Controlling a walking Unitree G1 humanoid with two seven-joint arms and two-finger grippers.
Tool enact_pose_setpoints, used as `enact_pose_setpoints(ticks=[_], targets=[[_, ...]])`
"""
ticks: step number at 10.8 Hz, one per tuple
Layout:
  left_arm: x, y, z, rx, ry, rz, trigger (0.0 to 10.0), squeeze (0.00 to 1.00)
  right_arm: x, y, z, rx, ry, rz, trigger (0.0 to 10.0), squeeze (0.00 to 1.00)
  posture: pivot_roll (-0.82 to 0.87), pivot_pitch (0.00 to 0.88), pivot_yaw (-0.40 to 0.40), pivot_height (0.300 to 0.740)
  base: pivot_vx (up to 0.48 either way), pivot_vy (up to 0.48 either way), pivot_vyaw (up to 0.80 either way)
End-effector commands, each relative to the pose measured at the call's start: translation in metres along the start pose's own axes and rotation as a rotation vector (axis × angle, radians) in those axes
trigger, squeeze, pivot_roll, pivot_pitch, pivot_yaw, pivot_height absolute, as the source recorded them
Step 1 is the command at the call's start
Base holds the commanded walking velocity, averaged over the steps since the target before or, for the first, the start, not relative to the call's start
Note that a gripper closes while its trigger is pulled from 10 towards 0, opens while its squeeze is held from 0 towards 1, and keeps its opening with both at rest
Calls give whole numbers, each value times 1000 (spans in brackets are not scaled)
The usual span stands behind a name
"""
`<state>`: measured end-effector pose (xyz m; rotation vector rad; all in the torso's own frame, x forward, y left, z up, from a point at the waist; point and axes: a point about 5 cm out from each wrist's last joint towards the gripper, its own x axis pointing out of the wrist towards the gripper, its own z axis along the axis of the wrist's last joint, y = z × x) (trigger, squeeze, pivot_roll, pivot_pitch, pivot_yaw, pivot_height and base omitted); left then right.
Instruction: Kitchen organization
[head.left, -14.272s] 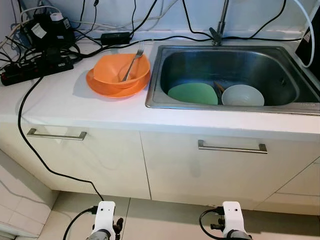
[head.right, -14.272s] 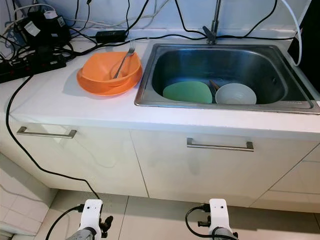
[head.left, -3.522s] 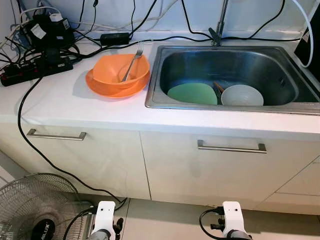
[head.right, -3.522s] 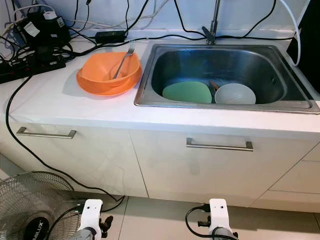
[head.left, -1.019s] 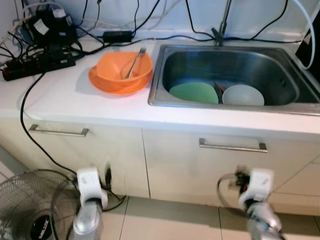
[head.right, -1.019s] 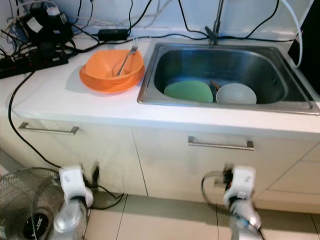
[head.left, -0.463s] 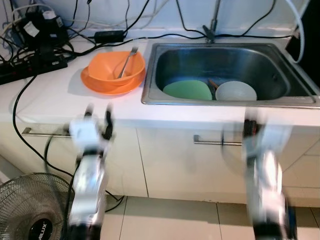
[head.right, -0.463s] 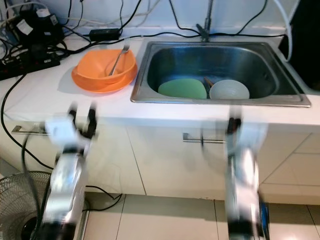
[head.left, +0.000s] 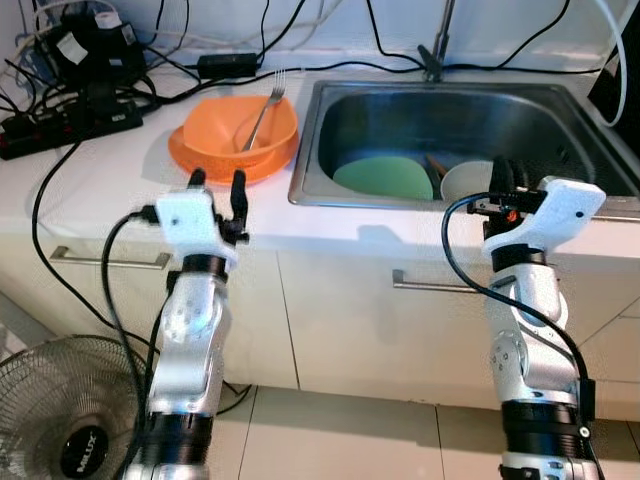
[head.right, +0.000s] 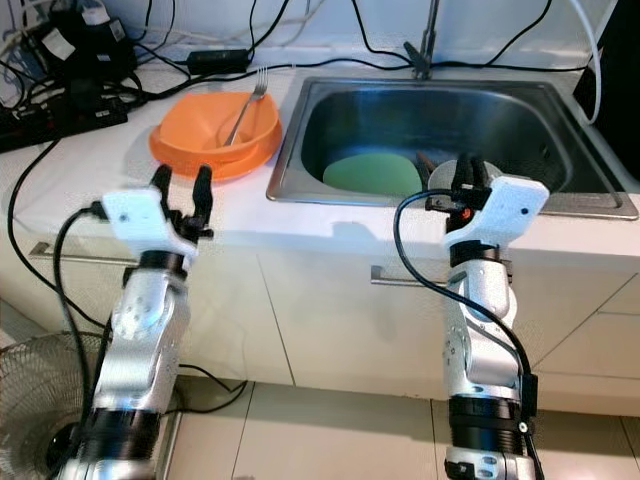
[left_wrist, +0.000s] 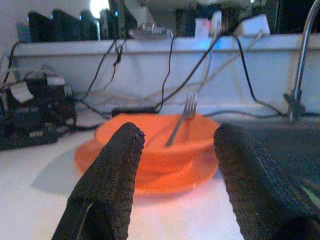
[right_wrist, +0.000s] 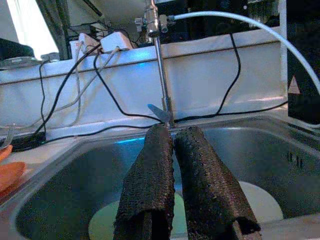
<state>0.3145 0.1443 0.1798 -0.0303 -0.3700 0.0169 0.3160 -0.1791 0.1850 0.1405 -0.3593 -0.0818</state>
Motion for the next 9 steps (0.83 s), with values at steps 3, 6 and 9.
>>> enact_pose_setpoints(ticks=[3, 6, 9], targets=[[17, 1, 1, 9, 20, 10, 10000, 0, 20, 21, -4, 8, 34, 58, 10000, 0, 40, 0, 70, 740, 0, 0, 0], [18, -22, -9, -39, 70, -49, 10000, 1000, 20, 29, -9, 8, 39, 92, 10000, 1000, 46, 0, 65, 740, 0, 0, 0], [17, -33, -9, -63, 67, -78, 10000, 1000, 21, 32, -9, 19, 28, 113, 10000, 1000, 41, 0, 60, 740, 0, 0, 0]])
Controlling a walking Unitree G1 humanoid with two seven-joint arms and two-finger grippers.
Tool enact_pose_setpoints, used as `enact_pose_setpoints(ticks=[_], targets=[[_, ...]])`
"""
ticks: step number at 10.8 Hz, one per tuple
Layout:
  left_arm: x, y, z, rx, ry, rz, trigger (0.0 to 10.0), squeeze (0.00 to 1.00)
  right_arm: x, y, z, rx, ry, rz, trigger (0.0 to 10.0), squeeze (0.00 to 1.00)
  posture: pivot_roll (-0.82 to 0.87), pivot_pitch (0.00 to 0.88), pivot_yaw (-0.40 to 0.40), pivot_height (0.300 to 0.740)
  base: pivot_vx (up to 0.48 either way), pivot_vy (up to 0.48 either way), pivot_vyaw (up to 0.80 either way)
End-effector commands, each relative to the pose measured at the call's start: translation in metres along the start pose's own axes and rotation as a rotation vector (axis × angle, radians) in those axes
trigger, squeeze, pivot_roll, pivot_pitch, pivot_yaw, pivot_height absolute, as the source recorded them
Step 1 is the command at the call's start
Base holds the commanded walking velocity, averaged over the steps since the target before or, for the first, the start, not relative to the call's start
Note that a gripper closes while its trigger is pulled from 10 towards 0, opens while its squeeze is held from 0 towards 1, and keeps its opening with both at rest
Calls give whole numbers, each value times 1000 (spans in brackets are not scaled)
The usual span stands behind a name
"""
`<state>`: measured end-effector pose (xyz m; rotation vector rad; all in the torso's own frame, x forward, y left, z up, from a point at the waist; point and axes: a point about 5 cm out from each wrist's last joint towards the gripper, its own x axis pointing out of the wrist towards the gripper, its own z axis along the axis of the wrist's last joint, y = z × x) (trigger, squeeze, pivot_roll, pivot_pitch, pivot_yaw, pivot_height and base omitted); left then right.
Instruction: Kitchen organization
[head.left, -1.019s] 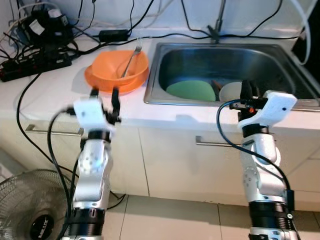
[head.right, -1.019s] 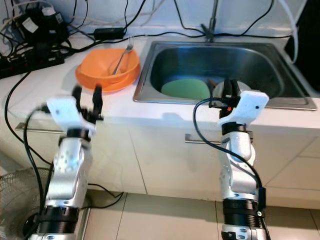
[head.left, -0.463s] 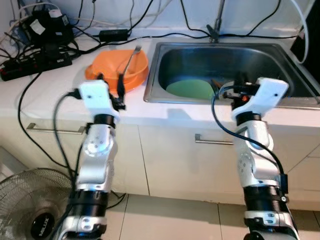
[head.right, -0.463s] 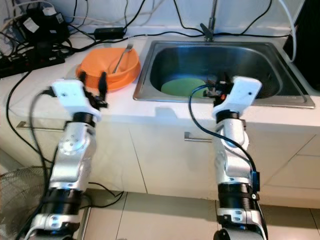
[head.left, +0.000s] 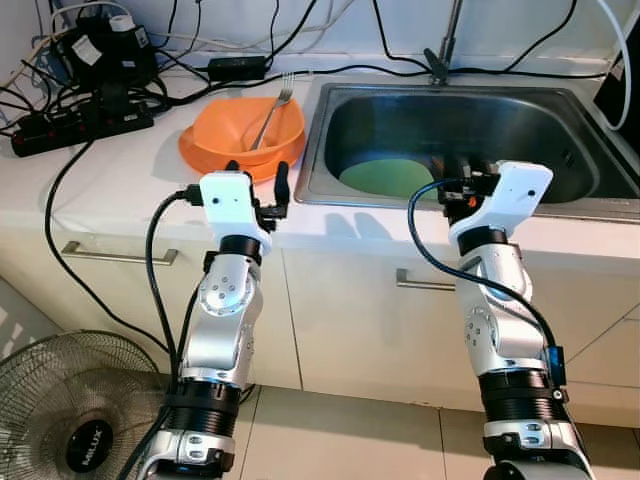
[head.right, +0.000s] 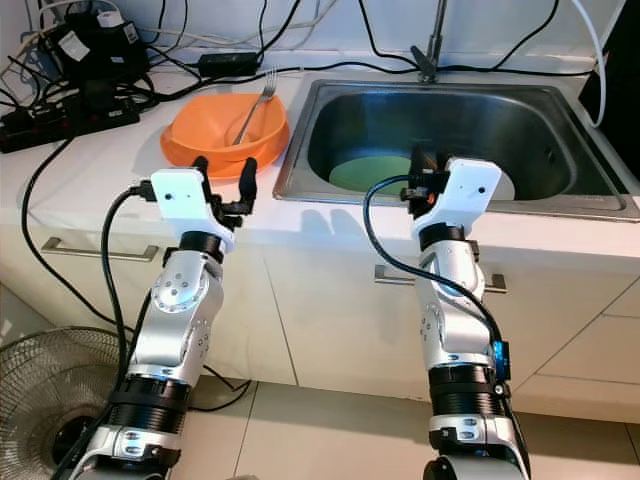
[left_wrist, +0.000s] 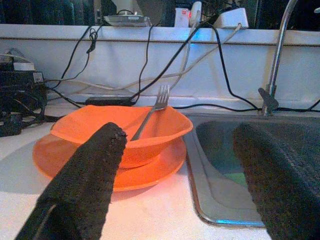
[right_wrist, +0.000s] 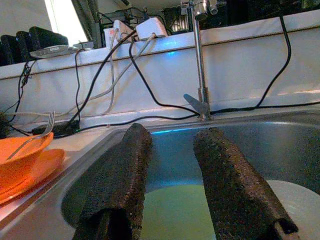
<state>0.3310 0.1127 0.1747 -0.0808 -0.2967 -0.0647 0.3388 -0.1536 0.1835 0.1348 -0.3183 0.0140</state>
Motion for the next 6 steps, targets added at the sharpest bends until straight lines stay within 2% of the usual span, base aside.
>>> enact_pose_setpoints(ticks=[1, 6], targets=[[5, 0, 3, 10, -11, -7, 10000, 1000, 2, 5, 3, 9, -17, 19, 10000, 1000, 38, 0, 61, 740, 0, 0, 0], [6, 5, 5, 12, -10, 9, 10000, 1000, 2, 5, 3, 14, -27, 25, 10000, 1000, 42, 0, 56, 740, 0, 0, 0]])
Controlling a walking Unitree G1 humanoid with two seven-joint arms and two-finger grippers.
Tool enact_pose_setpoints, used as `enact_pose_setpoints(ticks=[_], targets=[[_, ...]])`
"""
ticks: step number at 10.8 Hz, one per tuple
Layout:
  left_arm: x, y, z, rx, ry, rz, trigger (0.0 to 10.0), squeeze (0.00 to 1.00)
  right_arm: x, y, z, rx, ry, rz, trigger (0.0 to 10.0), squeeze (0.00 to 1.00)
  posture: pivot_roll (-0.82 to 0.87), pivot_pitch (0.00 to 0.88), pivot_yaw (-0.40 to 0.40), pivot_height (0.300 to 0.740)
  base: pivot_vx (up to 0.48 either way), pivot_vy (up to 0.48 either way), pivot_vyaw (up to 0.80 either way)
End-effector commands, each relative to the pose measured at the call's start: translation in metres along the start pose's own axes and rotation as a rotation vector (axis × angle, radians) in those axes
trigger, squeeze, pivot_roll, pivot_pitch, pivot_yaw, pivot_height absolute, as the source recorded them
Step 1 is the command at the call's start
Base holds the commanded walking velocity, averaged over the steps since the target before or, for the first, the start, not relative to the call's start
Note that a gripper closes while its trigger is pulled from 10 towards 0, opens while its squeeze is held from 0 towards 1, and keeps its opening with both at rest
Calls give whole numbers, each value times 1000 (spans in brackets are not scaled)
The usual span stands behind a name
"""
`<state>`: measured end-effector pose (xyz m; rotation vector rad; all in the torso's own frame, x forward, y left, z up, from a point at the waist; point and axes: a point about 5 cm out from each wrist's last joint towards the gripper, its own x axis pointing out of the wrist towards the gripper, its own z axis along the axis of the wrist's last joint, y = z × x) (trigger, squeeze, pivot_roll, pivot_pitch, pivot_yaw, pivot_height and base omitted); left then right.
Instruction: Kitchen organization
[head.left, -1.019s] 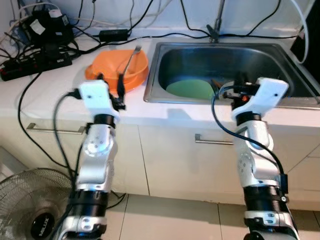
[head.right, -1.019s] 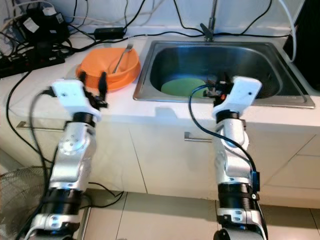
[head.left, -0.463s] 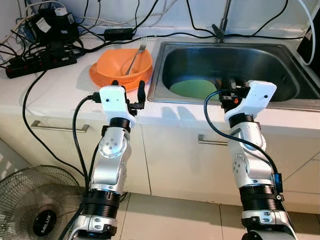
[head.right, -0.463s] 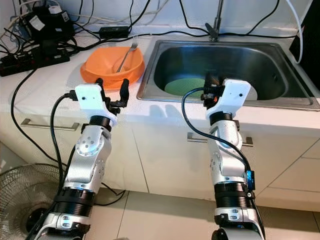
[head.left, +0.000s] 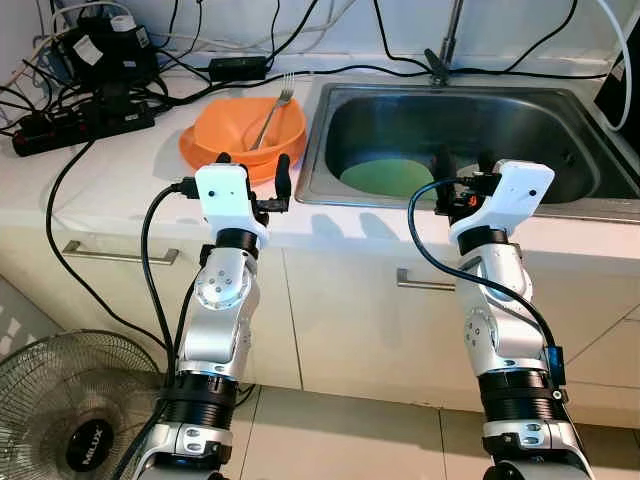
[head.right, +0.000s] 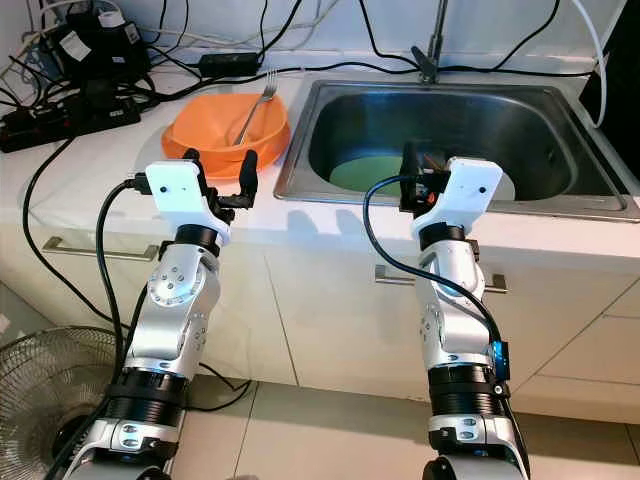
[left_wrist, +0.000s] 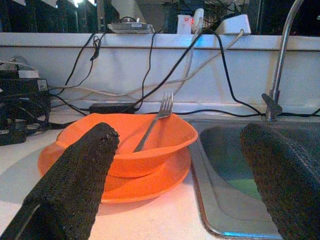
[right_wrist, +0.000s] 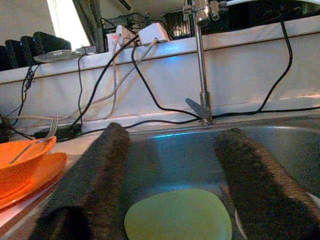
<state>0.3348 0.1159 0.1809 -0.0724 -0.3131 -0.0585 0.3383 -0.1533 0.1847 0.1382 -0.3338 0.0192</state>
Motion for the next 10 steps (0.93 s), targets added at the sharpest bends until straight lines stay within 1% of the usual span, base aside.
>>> enact_pose_setpoints(ticks=[1, 3, 4, 5, 6, 8, 9, 10], targets=[[-1, 5, -2, 5, 14, 17, 10000, 1000, 3, 6, 2, 15, -15, 21, 10000, 1000, 47, 0, 58, 740, 0, 0, 0], [-2, 9, -2, 4, 18, 26, 10000, 1000, 2, 8, 0, 22, -8, 24, 10000, 1000, 49, 0, 63, 740, 0, 0, 0], [2, 9, 0, 57, 17, 24, 10000, 0, 4, 6, 0, 7, 4, -4, 10000, 765, 48, 0, 73, 740, 0, 0, 0], [3, 10, 1, 54, 15, 39, 10000, 0, 5, 4, -2, 21, 22, -20, 10000, 0, 46, 0, 75, 740, 0, 0, 0], [2, 8, 2, 30, 11, 33, 10000, 0, 6, 2, -4, 39, 42, -26, 10000, 0, 45, 0, 78, 740, 0, 0, 0], [2, 8, -1, 9, 33, 54, 10000, 0, 7, 3, -2, 35, 39, -19, 10000, 0, 38, 0, 80, 740, 0, 0, 0], [2, 8, 0, 15, 26, 52, 10000, 0, 8, 4, -1, 37, 35, -16, 10000, 0, 36, 0, 81, 740, 296, 0, 0], [4, 9, 1, 2, 24, 59, 10000, 0, 9, 6, 0, 39, 26, 1, 10000, 0, 37, 0, 80, 740, 371, 0, 0]])
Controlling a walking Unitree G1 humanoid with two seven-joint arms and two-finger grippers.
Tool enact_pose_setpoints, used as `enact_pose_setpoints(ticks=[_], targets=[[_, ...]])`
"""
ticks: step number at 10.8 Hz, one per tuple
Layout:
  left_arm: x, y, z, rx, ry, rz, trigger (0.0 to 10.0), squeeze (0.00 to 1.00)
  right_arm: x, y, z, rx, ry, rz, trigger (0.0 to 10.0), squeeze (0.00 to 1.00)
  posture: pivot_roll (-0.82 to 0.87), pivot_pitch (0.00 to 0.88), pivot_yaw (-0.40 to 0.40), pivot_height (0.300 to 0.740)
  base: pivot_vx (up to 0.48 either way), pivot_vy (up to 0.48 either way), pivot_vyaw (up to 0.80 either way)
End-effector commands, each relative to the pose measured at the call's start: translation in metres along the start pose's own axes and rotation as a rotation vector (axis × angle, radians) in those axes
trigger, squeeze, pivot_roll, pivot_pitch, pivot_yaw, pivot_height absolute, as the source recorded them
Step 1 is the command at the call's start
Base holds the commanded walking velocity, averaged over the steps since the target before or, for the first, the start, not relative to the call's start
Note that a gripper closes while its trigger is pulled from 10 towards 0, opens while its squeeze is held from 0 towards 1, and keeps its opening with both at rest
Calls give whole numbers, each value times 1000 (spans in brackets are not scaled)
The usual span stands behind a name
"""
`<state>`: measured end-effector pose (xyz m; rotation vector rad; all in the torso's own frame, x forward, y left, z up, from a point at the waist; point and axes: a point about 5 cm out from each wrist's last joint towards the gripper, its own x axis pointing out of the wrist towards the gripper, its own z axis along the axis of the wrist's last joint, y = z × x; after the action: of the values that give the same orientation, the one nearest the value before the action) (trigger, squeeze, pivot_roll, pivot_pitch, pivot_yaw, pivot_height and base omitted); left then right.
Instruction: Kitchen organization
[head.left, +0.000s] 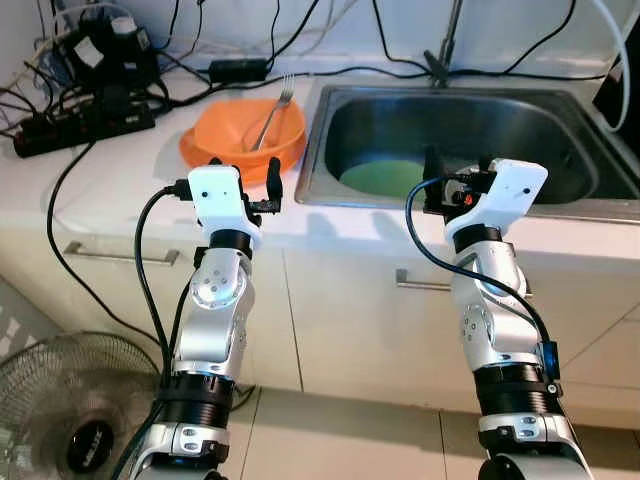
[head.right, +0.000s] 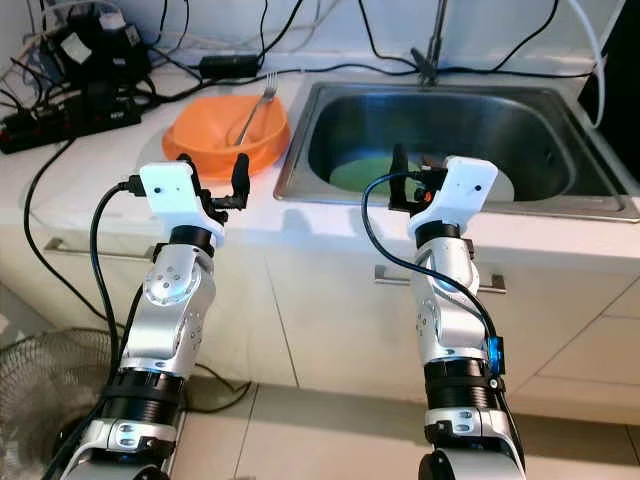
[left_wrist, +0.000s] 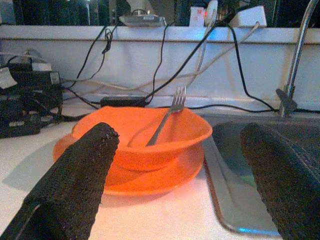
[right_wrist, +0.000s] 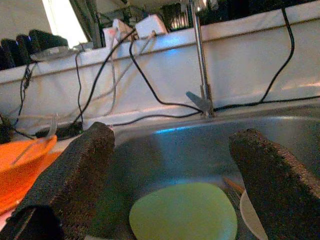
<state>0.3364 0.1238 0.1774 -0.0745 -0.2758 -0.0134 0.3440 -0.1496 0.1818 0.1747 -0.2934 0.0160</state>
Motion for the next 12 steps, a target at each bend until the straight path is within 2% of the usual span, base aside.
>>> enact_pose_setpoints(ticks=[1, 7, 12], targets=[[5, 2, 5, -4, -14, 15, 10000, 0, 4, 4, 6, 9, -17, 15, 10000, 0, 35, 0, 80, 740, 371, 0, 0], [4, 4, 9, -13, -33, 38, 10000, 0, 6, 9, 6, 13, -15, 35, 10000, 0, 47, 0, 60, 740, 397, 0, 0], [4, 4, 12, -23, -47, 43, 10000, 0, 6, 6, 7, 17, -22, 11, 10000, 0, 44, 0, 64, 740, 406, 0, 0]])
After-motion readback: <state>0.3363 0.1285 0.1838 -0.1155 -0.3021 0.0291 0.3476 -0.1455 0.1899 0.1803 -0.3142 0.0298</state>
